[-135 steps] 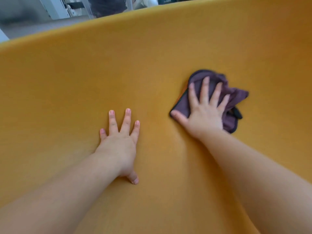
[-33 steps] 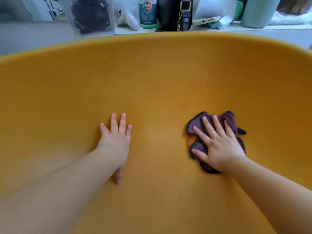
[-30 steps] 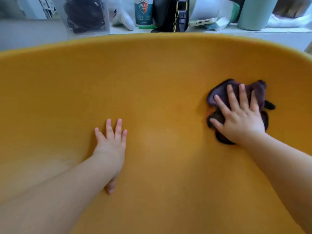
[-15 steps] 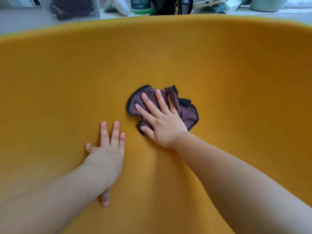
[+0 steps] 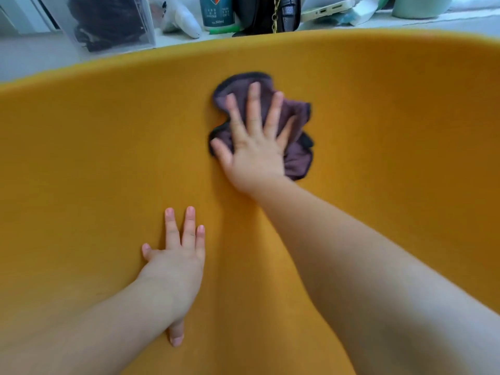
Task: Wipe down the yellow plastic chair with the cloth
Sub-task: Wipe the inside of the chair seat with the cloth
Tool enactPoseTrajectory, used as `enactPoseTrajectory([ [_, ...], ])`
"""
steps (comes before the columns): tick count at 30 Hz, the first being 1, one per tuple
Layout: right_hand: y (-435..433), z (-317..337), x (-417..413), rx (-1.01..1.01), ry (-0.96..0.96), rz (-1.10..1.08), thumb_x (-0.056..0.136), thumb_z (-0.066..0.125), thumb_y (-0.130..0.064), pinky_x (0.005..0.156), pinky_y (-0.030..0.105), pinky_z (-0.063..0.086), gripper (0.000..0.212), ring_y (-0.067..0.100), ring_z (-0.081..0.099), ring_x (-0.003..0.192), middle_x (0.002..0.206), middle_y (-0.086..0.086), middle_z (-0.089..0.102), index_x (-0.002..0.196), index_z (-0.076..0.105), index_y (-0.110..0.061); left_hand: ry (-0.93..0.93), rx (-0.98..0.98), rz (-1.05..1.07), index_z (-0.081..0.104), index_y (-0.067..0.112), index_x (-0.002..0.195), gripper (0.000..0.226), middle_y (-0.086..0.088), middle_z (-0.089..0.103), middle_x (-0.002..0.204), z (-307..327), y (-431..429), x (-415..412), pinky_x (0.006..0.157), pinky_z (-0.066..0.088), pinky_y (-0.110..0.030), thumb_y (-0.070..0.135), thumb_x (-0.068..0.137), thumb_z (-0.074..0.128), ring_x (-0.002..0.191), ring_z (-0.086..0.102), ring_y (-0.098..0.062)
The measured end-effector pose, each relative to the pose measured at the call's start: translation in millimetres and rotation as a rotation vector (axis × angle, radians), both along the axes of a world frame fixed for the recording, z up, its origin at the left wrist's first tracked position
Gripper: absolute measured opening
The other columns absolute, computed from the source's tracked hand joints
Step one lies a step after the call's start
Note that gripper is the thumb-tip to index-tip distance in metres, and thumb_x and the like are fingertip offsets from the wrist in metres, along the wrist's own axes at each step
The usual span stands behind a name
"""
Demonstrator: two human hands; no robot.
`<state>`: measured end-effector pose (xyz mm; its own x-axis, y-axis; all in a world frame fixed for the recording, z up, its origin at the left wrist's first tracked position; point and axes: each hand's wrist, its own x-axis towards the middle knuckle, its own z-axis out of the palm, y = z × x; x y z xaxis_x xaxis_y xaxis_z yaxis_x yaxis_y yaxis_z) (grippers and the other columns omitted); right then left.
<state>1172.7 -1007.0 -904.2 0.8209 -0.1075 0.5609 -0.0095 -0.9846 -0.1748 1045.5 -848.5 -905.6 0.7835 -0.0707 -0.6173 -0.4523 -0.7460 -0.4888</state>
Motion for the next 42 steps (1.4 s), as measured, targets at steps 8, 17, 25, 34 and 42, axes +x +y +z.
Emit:
enactPoseTrajectory([
  [8, -87, -4, -13, -0.583, 0.014, 0.355, 0.091, 0.045, -0.072, 0.119, 0.065, 0.002, 0.077, 0.034, 0.003, 0.157, 0.171, -0.004, 0.011, 0.159, 0.021, -0.045, -0.008, -0.012, -0.017, -0.04, -0.001, 0.138, 0.177, -0.032, -0.056, 0.136, 0, 2, -3, 0.109, 0.038, -0.064, 0.061, 0.04, 0.094, 0.134, -0.032, -0.064],
  [17, -174, 45, -43, -0.271, 0.062, -0.326, 0.09, 0.035, -0.08, 0.117, 0.069, -0.006, 0.092, 0.044, -0.013, 0.154, 0.17, 0.01, -0.011, 0.163, 0.007, -0.032, -0.008, -0.056, -0.059, -0.036, 0.001, 0.143, 0.174, -0.031, -0.055, 0.137, 0, 8, -3, 0.109, 0.039, -0.062, 0.062, 0.044, 0.093, 0.133, -0.032, -0.065],
  [25, 11, 54, 20, -0.087, -0.095, 0.055, 0.091, 0.038, -0.073, 0.118, 0.07, -0.001, 0.08, 0.049, -0.007, 0.153, 0.172, 0.004, 0.004, 0.161, 0.017, -0.039, -0.016, -0.082, -0.014, -0.034, 0.0, 0.144, 0.175, -0.028, -0.052, 0.143, -8, 4, -1, 0.109, 0.032, -0.07, 0.048, 0.041, 0.099, 0.135, -0.033, -0.063],
  [34, -44, 34, 7, -0.353, -0.025, 0.125, 0.083, 0.037, -0.087, 0.118, 0.071, 0.002, 0.09, 0.042, -0.002, 0.156, 0.172, 0.002, 0.006, 0.16, 0.018, -0.043, 0.015, -0.091, 0.017, -0.034, 0.001, 0.144, 0.174, -0.026, -0.057, 0.138, -9, 3, 2, 0.11, 0.028, -0.072, 0.047, 0.042, 0.099, 0.132, -0.037, -0.063],
  [42, -219, 47, -93, -0.512, 0.246, -0.306, 0.08, 0.048, -0.085, 0.121, 0.068, -0.002, 0.104, 0.036, -0.014, 0.156, 0.172, 0.006, -0.007, 0.163, 0.012, -0.033, -0.009, -0.058, -0.012, -0.034, -0.002, 0.144, 0.175, -0.029, -0.056, 0.138, 0, 1, -7, 0.11, 0.034, -0.067, 0.055, 0.043, 0.097, 0.135, -0.032, -0.064],
])
